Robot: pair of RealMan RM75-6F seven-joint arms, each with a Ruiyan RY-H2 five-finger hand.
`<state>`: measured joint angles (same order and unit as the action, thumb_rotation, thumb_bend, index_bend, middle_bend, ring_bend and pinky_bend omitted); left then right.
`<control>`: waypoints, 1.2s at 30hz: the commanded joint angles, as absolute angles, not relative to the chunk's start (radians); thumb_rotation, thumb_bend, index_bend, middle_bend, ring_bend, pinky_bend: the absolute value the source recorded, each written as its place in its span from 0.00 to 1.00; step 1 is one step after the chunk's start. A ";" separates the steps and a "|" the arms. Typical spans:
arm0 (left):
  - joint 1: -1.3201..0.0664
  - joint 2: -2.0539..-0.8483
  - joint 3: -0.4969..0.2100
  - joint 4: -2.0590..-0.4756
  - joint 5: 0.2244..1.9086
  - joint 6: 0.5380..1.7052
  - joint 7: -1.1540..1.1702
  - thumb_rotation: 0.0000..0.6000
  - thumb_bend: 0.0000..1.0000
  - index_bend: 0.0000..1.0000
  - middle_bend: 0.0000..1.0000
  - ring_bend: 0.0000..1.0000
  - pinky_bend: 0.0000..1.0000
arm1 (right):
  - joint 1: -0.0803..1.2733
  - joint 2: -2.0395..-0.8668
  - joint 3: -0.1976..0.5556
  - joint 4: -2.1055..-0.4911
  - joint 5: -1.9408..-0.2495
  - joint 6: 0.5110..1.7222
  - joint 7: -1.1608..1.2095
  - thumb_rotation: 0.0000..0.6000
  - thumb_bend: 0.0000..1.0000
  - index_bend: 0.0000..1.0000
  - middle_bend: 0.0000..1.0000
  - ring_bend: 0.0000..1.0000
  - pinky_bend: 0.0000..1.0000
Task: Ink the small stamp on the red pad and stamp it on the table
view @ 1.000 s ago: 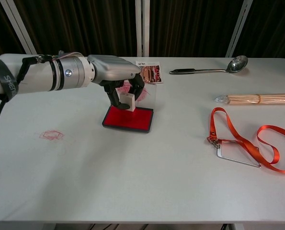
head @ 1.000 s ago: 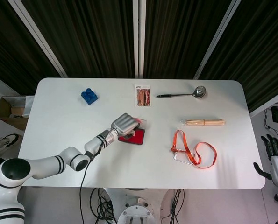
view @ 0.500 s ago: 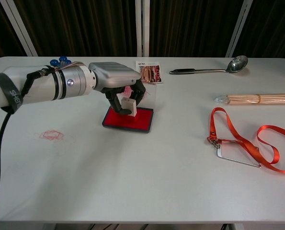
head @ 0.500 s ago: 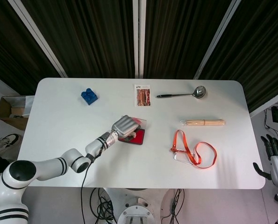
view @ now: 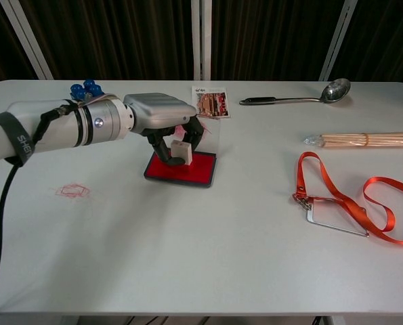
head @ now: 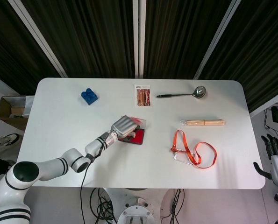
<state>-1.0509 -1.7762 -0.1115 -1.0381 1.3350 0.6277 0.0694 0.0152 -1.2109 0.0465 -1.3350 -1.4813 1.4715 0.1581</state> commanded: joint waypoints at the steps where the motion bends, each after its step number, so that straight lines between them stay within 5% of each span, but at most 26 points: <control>1: -1.051 -1.770 -0.114 -1.045 1.339 0.633 0.066 1.00 0.42 0.63 0.58 0.97 1.00 | 0.016 -1.210 0.047 -1.336 -1.482 1.472 0.158 1.00 0.19 0.00 0.00 0.00 0.00; 12: -1.028 -1.577 -0.136 -1.275 1.312 0.675 0.128 1.00 0.42 0.63 0.58 0.97 1.00 | 0.019 -1.209 0.049 -1.341 -1.486 1.474 0.159 1.00 0.19 0.00 0.00 0.00 0.00; 21: -0.844 -1.373 0.000 -1.514 1.318 0.836 0.212 1.00 0.42 0.63 0.58 0.97 1.00 | 0.025 -1.216 0.048 -1.325 -1.491 1.469 0.173 1.00 0.19 0.00 0.00 0.00 0.00; 27: -0.710 -1.386 0.088 -1.451 1.402 0.968 0.130 1.00 0.42 0.62 0.56 0.97 1.00 | 0.032 -1.222 0.043 -1.320 -1.494 1.454 0.169 1.00 0.19 0.00 0.00 0.00 0.00; 36: -0.636 -1.460 0.108 -1.300 1.473 1.032 -0.001 1.00 0.42 0.61 0.56 0.97 1.00 | 0.026 -1.210 0.047 -1.351 -1.490 1.471 0.141 1.00 0.19 0.00 0.00 0.00 0.00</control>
